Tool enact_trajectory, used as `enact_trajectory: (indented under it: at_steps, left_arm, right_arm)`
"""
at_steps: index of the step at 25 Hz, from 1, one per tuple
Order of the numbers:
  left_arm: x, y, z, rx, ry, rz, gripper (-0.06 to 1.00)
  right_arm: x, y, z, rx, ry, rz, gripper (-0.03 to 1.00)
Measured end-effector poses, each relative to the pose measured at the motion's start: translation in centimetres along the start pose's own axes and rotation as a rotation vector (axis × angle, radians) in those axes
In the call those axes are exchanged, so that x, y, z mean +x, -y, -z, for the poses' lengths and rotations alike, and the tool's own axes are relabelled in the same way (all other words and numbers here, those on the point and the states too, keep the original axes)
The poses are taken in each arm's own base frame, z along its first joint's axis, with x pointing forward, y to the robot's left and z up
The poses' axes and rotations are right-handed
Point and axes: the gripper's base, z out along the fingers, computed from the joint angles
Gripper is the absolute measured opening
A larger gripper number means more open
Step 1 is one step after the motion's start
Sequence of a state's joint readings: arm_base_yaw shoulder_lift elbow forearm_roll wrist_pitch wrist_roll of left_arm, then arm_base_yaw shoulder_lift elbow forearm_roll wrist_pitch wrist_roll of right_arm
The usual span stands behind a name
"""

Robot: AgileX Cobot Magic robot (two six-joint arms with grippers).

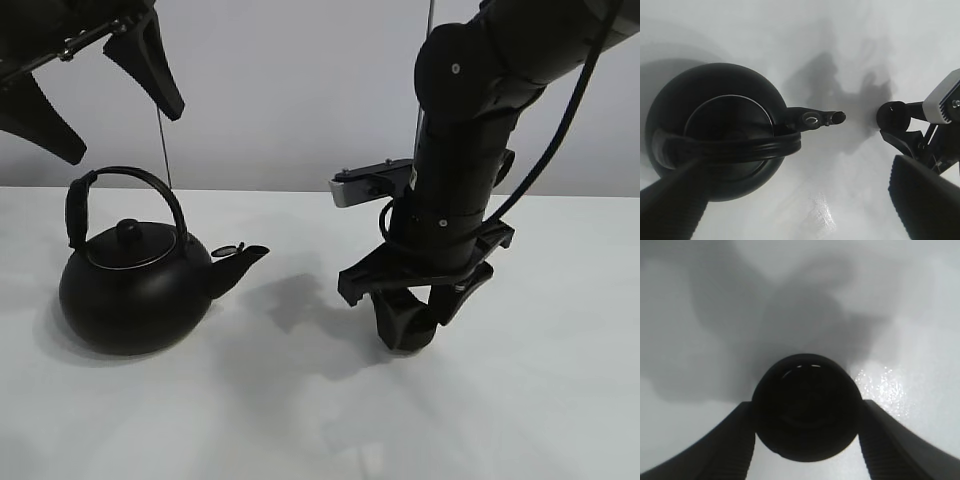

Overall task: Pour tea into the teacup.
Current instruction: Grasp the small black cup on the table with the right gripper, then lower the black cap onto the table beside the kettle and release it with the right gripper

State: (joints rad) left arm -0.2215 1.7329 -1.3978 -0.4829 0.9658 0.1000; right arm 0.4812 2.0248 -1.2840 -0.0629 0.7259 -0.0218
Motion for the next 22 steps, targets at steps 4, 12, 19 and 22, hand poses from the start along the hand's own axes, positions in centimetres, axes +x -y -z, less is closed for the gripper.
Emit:
enact_trajectory:
  at_steps: [4, 12, 19, 22]
  left_arm:
    - [0.0, 0.0, 0.0, 0.0, 0.0, 0.0, 0.7]
    - [0.0, 0.0, 0.0, 0.0, 0.001, 0.0, 0.7]
    - [0.0, 0.0, 0.0, 0.0, 0.001, 0.0, 0.7]
    - [0.0, 0.0, 0.0, 0.0, 0.001, 0.0, 0.7]
  right_arm:
    - [-0.8, 0.0, 0.7, -0.011, 0.016, -0.006, 0.41]
    - [-2.5, -0.9, 2.2, -0.064, 0.074, 0.007, 0.41]
    - [-3.5, -4.3, 3.1, -0.084, 0.13, 0.097, 0.41]
    - [-3.6, -4.5, 2.9, -0.074, 0.138, 0.113, 0.41]
